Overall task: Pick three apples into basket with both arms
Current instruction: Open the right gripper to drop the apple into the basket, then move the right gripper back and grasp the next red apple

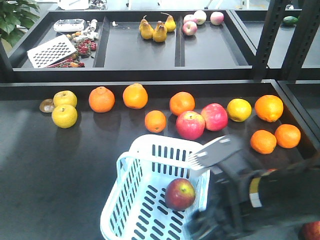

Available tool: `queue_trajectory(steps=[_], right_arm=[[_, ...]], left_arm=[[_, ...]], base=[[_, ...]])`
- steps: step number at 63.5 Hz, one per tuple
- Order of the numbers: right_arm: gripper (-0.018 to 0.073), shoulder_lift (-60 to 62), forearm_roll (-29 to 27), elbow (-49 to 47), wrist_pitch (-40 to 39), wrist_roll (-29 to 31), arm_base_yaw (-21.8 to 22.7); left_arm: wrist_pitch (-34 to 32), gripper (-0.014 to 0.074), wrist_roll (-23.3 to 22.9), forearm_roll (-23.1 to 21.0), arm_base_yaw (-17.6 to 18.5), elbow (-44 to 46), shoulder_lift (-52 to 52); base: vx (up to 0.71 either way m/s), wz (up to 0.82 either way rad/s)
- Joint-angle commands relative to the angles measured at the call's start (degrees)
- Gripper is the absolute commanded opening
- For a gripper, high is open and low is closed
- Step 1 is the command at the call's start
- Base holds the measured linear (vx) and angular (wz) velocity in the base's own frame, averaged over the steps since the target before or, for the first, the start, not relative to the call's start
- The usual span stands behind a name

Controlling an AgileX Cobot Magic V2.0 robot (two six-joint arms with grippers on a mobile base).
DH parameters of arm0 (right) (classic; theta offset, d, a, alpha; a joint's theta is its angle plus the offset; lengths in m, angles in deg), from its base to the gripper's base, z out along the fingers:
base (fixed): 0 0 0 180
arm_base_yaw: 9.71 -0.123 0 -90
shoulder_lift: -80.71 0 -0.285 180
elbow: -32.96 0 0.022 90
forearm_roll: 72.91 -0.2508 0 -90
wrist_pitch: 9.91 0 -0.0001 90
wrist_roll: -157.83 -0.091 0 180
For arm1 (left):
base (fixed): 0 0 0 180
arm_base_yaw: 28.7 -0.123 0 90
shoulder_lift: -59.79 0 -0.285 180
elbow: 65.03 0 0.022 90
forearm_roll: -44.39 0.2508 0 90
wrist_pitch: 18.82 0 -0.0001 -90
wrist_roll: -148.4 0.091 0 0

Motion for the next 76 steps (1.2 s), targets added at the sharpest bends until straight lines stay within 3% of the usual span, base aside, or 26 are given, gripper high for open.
queue_trajectory(steps=[1, 6, 13, 27, 36, 50, 76], right_arm=[[0.0588, 3.6, 7.9, -1.7, 2.6, -4.6, 3.9], [0.0588, 4.4, 12.7, -1.6, 4.5, -5.3, 8.5], [0.0588, 4.3, 14.7, -1.5, 4.1, -3.8, 16.1], [0.0587, -0.9, 12.2, -1.5, -0.3, -1.5, 33.7], [0.0585, -6.9, 8.6, -1.6, -4.7, 1.0, 40.4], [0.0585, -15.8, 6.4, -2.2, -11.2, 3.0, 41.8], [0.0585, -30.2, 9.9, -12.2, -12.0, 3.0, 41.9]], left_arm=[[-3.6, 0.0590, -0.4, 0.0, 0.0, 1.4, -0.1], [-3.6, 0.0590, -0.4, 0.0, 0.0, 1.4, -0.1], [-3.6, 0.0590, -0.4, 0.0, 0.0, 1.4, -0.1], [-3.6, 0.0590, -0.4, 0.0, 0.0, 1.4, -0.1], [-3.6, 0.0590, -0.4, 0.0, 0.0, 1.4, -0.1], [-3.6, 0.0590, -0.4, 0.0, 0.0, 1.4, -0.1], [-3.6, 0.0590, -0.4, 0.0, 0.0, 1.4, -0.1]], base=[[0.00, 0.00], [0.00, 0.00], [0.00, 0.00], [0.00, 0.00], [0.00, 0.00], [0.00, 0.00], [0.00, 0.00]])
